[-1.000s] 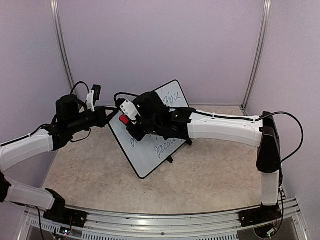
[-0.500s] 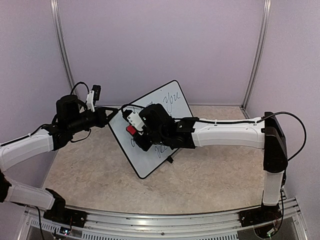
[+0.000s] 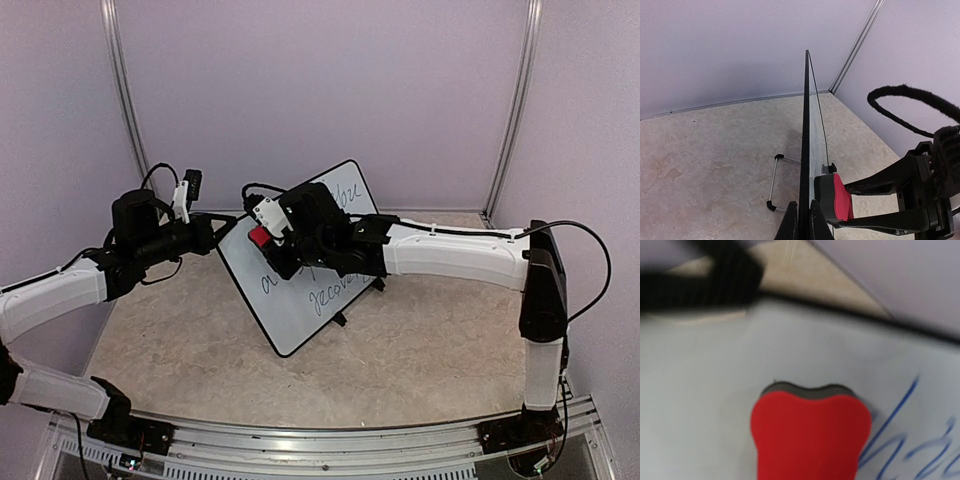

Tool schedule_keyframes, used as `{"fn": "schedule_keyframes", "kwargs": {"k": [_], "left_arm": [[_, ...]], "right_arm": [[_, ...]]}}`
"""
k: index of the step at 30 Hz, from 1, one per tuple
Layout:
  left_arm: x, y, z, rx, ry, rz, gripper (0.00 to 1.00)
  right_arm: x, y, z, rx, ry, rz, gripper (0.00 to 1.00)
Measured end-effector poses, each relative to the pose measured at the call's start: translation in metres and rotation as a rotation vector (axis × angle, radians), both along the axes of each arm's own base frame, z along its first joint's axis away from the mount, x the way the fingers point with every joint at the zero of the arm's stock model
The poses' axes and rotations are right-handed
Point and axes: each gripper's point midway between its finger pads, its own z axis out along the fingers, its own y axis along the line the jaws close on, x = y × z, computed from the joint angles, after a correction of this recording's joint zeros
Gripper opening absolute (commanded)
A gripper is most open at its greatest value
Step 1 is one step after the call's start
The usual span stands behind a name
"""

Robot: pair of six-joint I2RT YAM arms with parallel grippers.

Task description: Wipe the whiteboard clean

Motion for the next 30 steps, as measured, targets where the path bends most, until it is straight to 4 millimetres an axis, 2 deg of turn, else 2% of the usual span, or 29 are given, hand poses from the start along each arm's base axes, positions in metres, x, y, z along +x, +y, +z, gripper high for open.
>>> {"fn": "schedule_keyframes", "kwargs": {"k": [4,9,12,21,30], "left_arm": [[0.000,0.000,0.000,-0.001,-0.001,-0.003,0.00],[0.000,0.000,0.000,-0.001,0.002,0.000,0.00],[0.000,0.001,-0.001,0.000,0.004,0.005,0.00],[0.001,0.001,-0.002,-0.002,0.014,0.010,0.00],[0.001,0.001,-0.002,-0.002,0.013,0.010,0.00]], "right_arm": [[0.008,0.007,0.016,0.033,-0.021,-0.005,0.28],[0.009,0.008,0.014,0.033,-0.020,-0.006,0.27],[0.008,0.006,0.005,0.032,-0.012,-0.008,0.27],[-0.004,-0.016,-0.032,-0.014,0.050,-0.026,0.27],[-0.003,-0.016,-0.028,-0.011,0.061,-0.028,0.27]]}}
